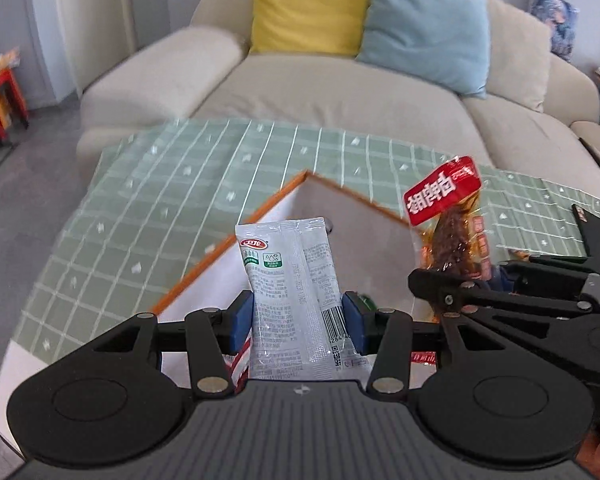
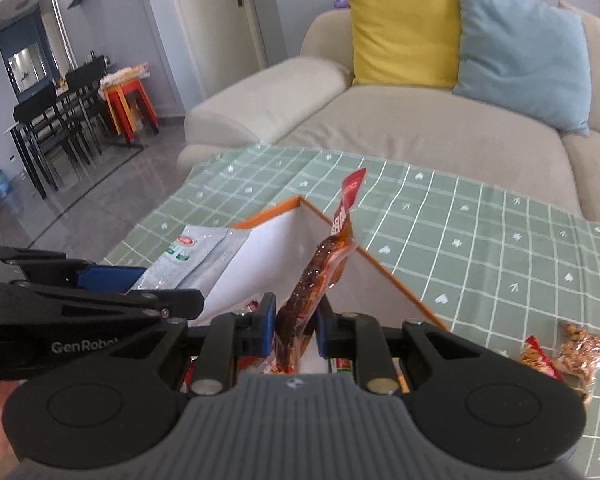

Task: Organize snacks
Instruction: 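Carry the white packet and brown strip with both grippers over the orange box, then open both grippers to drop the white packet and brown strip into the box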

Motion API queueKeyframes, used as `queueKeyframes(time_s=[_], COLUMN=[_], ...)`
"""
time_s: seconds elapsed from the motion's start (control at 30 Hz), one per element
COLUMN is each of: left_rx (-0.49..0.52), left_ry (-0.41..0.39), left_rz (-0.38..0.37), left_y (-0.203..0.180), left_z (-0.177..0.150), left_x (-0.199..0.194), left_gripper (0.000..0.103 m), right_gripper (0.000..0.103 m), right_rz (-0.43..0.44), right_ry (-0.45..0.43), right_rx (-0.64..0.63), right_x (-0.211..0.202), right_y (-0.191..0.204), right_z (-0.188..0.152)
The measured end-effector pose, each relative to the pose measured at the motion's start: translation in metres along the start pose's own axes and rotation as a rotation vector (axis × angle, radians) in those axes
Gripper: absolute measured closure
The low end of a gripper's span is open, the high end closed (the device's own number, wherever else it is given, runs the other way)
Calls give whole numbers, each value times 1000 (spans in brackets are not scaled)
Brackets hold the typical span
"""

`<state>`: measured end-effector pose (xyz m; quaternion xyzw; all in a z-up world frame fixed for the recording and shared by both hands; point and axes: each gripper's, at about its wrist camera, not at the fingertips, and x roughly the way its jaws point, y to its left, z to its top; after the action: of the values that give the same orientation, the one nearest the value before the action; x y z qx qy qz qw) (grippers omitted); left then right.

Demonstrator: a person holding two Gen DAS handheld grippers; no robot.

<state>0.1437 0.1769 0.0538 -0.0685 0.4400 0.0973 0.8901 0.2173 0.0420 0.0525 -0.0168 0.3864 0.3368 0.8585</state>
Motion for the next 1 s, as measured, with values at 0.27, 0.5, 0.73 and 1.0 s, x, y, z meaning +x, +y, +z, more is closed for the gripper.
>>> queueKeyframes(time_s=[0.27,0.5,0.73,1.0], left_rx=[-29,-32,-11,-26], left_ry=[95,127,152,179], left_rz=[51,54,65,76], left_y=[12,15,13,17], left_z=[-17,-23,-29,-31], left_x=[37,57,66,70], left_gripper=[49,49,48,47], right_gripper=[86,86,86,85], right_rz=[-22,-64,-93,-124], right_ry=[86,140,174,180], right_rx=[-53,-118,-142,-169], right_x=[42,70,84,84], right_y=[5,13,13,15], right_z=[-2,-13,-18,-19])
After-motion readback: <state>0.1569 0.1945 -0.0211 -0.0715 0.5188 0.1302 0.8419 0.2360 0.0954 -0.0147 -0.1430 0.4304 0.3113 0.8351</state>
